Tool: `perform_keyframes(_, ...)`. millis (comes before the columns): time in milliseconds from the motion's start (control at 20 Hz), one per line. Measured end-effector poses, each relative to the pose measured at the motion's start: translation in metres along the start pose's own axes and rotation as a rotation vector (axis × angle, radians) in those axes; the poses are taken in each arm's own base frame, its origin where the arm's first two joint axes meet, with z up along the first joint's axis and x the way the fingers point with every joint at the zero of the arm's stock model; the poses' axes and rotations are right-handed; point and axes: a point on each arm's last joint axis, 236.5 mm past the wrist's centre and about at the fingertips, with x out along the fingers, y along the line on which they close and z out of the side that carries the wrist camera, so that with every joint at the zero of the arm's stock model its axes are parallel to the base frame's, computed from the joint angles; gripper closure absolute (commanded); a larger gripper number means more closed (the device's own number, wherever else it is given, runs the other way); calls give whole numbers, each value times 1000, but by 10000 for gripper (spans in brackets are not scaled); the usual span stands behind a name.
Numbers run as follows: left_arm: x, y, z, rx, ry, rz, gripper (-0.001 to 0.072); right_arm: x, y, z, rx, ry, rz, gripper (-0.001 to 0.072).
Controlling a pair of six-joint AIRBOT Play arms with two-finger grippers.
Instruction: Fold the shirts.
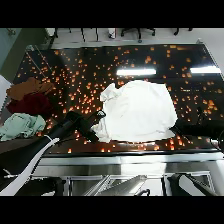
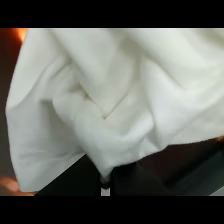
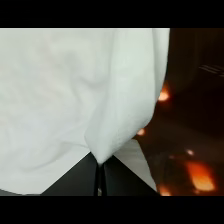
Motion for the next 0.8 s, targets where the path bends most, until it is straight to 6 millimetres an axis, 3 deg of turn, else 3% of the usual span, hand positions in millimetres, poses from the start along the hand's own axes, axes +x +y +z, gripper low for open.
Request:
perform_keyframes(150, -15, 1, 6, -2, 12, -1, 694, -7, 13, 7, -9, -15, 34, 693)
perform_keyframes(300, -81, 9, 28, -26, -80, 10, 694, -38, 55, 34, -87, -86, 116, 693)
perform_keyframes(350, -116, 14, 38, -57, -141, 5, 694, -61, 80, 50, -138, -145, 156, 693)
perform_keyframes(500, -250, 26, 63, -214, -459, -81, 694, -160, 172, 88, -346, -358, 253, 693)
perform_keyframes(600, -368, 28, 64, -315, -773, -154, 694, -249, 243, 91, -526, -548, 295, 693)
perform_keyframes(700, -480, 23, 39, -381, -1077, -166, 694, -342, 311, 67, -717, -763, 314, 693)
perform_keyframes(750, -530, 17, 18, -404, -1216, -144, 694, -382, 338, 49, -792, -860, 319, 693)
perform_keyframes(800, -566, 10, -3, -420, -1323, -113, 694, -416, 360, 28, -857, -949, 324, 693)
